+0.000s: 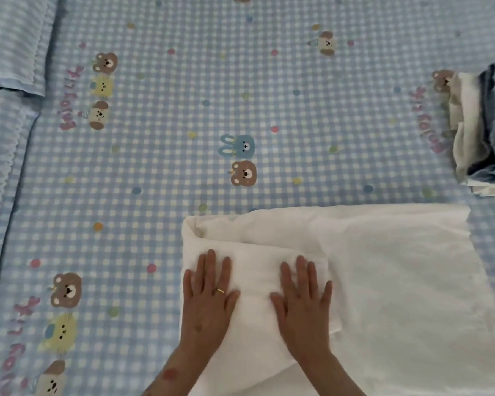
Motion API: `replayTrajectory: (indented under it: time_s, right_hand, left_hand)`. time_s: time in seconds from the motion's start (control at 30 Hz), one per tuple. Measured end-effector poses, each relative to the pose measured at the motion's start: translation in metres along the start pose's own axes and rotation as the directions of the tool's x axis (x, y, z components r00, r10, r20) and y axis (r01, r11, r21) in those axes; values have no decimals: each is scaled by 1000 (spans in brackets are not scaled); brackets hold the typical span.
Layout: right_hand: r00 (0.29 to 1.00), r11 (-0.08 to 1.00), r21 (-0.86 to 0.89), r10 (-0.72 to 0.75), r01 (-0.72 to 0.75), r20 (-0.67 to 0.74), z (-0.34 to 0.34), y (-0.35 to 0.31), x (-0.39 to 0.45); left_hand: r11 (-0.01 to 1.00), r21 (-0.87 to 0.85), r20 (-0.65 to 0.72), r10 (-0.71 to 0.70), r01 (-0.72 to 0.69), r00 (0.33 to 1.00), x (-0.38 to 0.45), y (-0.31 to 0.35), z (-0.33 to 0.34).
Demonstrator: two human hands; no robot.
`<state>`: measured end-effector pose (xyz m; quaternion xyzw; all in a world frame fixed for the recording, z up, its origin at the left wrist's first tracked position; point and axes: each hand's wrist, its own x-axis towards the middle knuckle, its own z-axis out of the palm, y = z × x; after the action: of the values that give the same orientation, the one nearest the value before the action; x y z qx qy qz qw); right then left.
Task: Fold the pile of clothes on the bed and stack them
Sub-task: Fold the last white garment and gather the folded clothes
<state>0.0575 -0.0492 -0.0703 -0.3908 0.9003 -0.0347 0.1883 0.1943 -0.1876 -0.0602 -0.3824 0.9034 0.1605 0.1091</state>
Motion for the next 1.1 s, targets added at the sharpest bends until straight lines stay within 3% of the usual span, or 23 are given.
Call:
replayTrajectory:
  time_s: [0.23, 0.4, 0.5, 0.57, 0.67, 0.77, 0.87, 1.0, 1.1]
  right_hand:
    - [997, 996, -71, -43, 48, 67, 54, 21, 15]
    - [995, 991, 100, -87, 92, -48, 20, 34, 5]
    - [979, 973, 194, 155, -128, -130, -8, 100, -12]
    - [936, 935, 169, 333, -312, -114, -22, 160, -28]
    - [917, 917, 76, 396, -393, -41, -36, 242, -49]
    - [909, 912, 35, 411, -409, -72, -34, 296, -67]
    - [831, 850, 112, 526, -514, -180, -33, 327, -81]
    - [823, 877, 245, 476, -414, -310, -33, 344, -89]
    - [836, 831, 370, 509, -415, -204, -42, 348, -96]
  left_hand:
    - [996, 88, 98, 5, -13, 995, 31, -23, 55]
    - [1000, 11, 45, -20, 20, 999, 24, 4, 27]
    - [981, -51, -43, 183, -185, 982, 34, 66, 12]
    - [945, -47, -16, 323, -324, 946, 57, 122, 10]
    - [885, 30, 81, 461, -465, 883, 100, 202, 25]
    - [863, 63, 212, 479, -501, 852, 139, 257, 53]
    - [859, 76, 162, 489, -505, 857, 171, 317, 65]
    - [857, -84, 122, 515, -508, 849, 212, 400, 62]
    - [872, -257, 292, 481, -417, 827, 238, 443, 51]
